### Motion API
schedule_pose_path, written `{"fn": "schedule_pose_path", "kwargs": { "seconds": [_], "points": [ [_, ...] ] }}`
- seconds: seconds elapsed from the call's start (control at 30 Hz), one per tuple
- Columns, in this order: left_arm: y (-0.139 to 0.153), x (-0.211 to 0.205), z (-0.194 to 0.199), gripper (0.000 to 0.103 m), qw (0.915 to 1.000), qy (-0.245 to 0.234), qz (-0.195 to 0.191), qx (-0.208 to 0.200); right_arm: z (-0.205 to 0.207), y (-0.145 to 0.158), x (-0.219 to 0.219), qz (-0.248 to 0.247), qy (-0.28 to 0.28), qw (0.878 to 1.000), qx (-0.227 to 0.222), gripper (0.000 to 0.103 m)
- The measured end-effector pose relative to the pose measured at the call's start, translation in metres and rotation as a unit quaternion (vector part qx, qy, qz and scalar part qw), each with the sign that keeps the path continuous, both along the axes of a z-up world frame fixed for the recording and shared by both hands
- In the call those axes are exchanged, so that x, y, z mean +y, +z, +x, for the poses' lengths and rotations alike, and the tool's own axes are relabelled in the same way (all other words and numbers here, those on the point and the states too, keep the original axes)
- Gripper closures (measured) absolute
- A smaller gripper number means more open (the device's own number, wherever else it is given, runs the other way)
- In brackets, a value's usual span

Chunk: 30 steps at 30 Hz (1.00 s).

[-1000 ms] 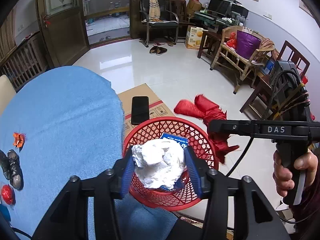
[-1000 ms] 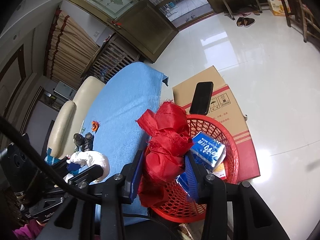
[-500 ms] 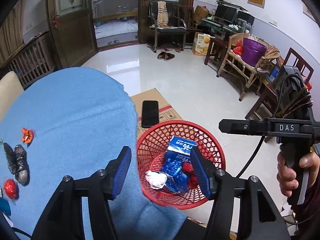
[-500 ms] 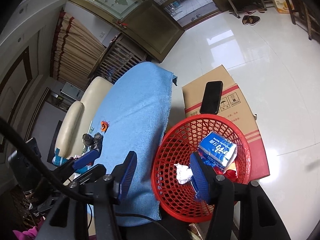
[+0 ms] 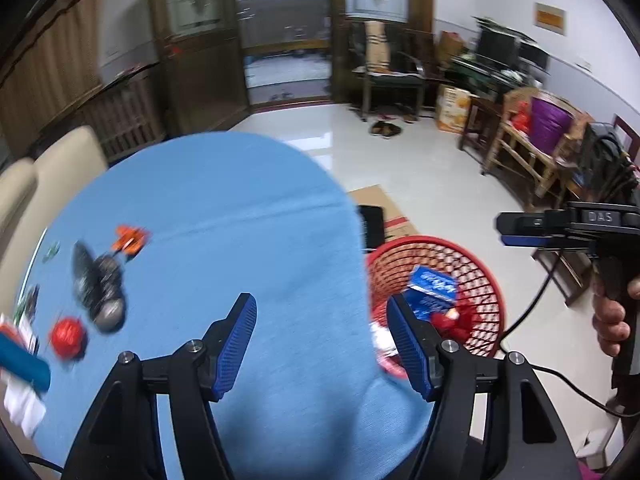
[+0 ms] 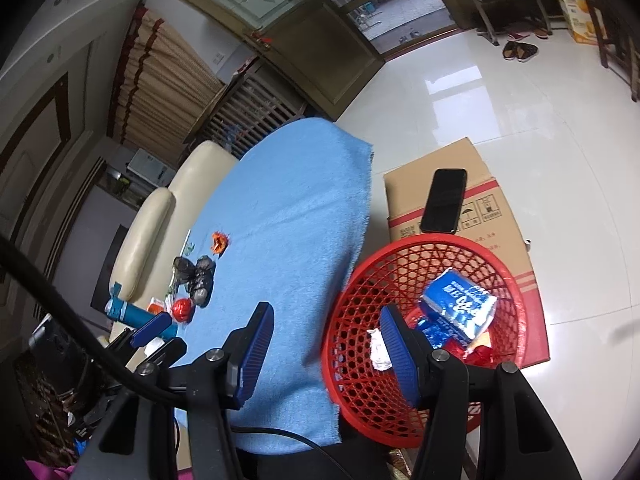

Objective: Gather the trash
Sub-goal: 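Move both tools back over the table toward the black bags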

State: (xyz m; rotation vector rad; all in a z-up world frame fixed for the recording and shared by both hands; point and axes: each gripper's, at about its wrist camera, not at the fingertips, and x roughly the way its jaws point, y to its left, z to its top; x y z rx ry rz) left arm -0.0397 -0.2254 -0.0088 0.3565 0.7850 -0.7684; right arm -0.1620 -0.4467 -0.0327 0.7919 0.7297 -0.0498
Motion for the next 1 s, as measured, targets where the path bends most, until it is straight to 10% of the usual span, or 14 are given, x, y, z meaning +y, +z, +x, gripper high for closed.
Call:
{"fn": "schedule_pose_path", "kwargs": {
  "seconds": [0.37, 1.0],
  "points": [
    [-0.017, 0.109, 0.029, 0.035, 0.9913, 0.132, 0.001, 0.001, 0.052, 0.011, 0.055, -0.02, 0.067, 0.998, 0.006, 0.043],
    [-0.054, 0.266, 0.086, 0.034, 0.9512, 0.306, -0.019, 0.032, 0.209, 0.026, 0.188, -0.085, 0.198, 0.976, 0.017, 0.043]
  ]
}}
